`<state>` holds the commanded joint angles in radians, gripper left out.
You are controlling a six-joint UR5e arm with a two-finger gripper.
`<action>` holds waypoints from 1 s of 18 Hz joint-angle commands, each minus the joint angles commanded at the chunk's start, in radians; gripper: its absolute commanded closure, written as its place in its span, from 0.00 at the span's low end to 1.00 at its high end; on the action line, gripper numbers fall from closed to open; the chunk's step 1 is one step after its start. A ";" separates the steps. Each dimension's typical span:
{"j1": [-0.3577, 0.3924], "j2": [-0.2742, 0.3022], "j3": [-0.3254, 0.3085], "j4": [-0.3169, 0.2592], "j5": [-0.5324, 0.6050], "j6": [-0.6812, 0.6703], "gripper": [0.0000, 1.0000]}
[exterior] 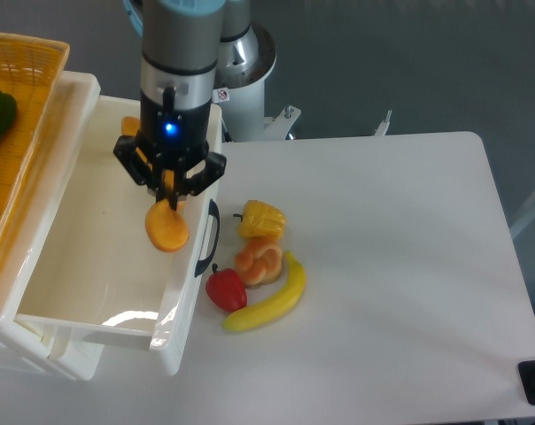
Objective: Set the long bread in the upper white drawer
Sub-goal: 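Lower the bread vertically into the drawer beside its handle, then open the gripper to release the bread inside the drawer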
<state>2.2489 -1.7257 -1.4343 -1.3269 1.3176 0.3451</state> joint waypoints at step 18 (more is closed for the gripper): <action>-0.014 0.009 -0.014 -0.006 0.063 0.020 0.00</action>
<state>2.2350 -1.7165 -1.4481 -1.3330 1.3806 0.3651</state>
